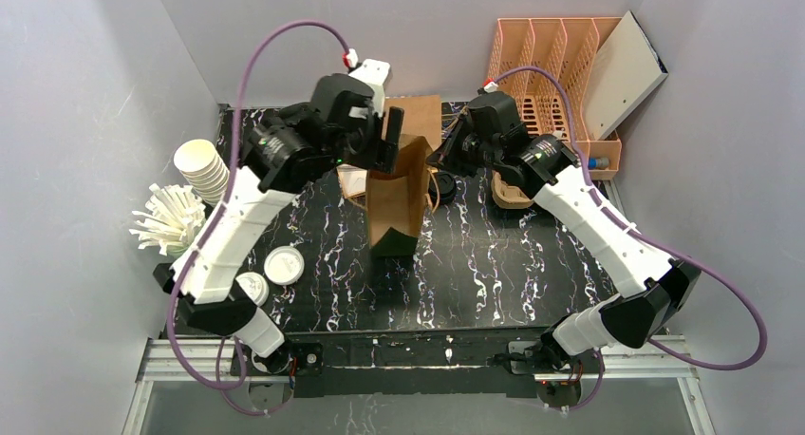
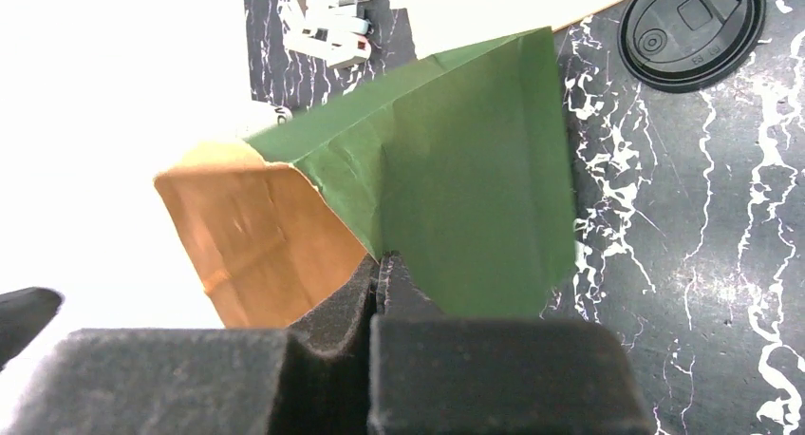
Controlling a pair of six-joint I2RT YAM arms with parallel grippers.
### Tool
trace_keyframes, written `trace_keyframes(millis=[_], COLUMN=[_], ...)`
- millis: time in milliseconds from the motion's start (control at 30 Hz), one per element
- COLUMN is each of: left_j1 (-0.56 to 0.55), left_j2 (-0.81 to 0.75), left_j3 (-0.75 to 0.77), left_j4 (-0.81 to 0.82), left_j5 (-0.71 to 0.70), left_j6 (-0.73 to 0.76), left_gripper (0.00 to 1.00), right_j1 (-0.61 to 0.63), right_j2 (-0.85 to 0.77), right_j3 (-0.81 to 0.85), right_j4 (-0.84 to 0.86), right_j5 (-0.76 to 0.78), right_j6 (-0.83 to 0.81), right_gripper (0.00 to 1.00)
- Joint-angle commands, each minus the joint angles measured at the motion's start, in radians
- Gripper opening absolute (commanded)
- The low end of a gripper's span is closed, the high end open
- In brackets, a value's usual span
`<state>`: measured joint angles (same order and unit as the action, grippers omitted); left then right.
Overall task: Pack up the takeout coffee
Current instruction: Place the takeout bag at the center of the board.
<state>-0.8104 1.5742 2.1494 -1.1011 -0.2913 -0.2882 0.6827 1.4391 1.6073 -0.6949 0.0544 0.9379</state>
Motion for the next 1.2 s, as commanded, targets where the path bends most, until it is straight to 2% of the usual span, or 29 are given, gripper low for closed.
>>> trace_keyframes(millis=[0, 167, 333, 433, 500, 600, 700, 933, 1067, 1167], left_j1=[0.006, 0.006, 0.006, 0.006, 0.007, 0.006, 0.007, 0.006, 0.007, 0.006], left_j2=[-0.054, -0.067, -0.128, -0.121, -0.102, -0.082, -0.078, -0.102, -0.13, -0.179], left_j3=[0.114, 0.12, 0.001, -0.036, -0.04, -0.046, -0.052, -0.065, -0.115, -0.191], left_j4=[-0.049, -0.112, -0.091, -0.095, -0.101, -0.091, -0.08, -0.077, -0.063, 0.001], left_j5=[0.027, -0.053, -0.101, -0.101, -0.108, -0.099, -0.098, -0.106, -0.154, -0.126], left_j6=[-0.016, -0.015, -0.019, -0.018, -0.017, -0.016, -0.017, -0.025, -0.044, -0.054], left_gripper=[0.67, 0.74, 0.86, 0.88, 0.89, 0.89, 0.9, 0.91, 0.9, 0.87], right_j1=[-0.003, -0.003, -0.003, -0.003, -0.003, -0.003, -0.003, -0.003, -0.003, -0.003], right_j2=[-0.005, 0.0, 0.004, 0.008, 0.012, 0.019, 0.025, 0.043, 0.024, -0.025], right_j3=[0.027, 0.025, 0.021, 0.024, 0.026, 0.03, 0.04, 0.129, 0.155, 0.121], right_j4=[0.005, -0.002, -0.003, -0.005, -0.003, -0.002, -0.001, -0.008, 0.0, 0.039], right_j5=[0.031, 0.037, 0.045, 0.042, 0.04, 0.044, 0.045, 0.038, 0.054, 0.086], right_j6=[0.011, 0.013, 0.018, 0.02, 0.022, 0.018, -0.002, -0.099, -0.163, -0.218], right_gripper=[0.01, 0.01, 0.01, 0.02, 0.13, 0.37, 0.55, 0.78, 0.82, 0.86])
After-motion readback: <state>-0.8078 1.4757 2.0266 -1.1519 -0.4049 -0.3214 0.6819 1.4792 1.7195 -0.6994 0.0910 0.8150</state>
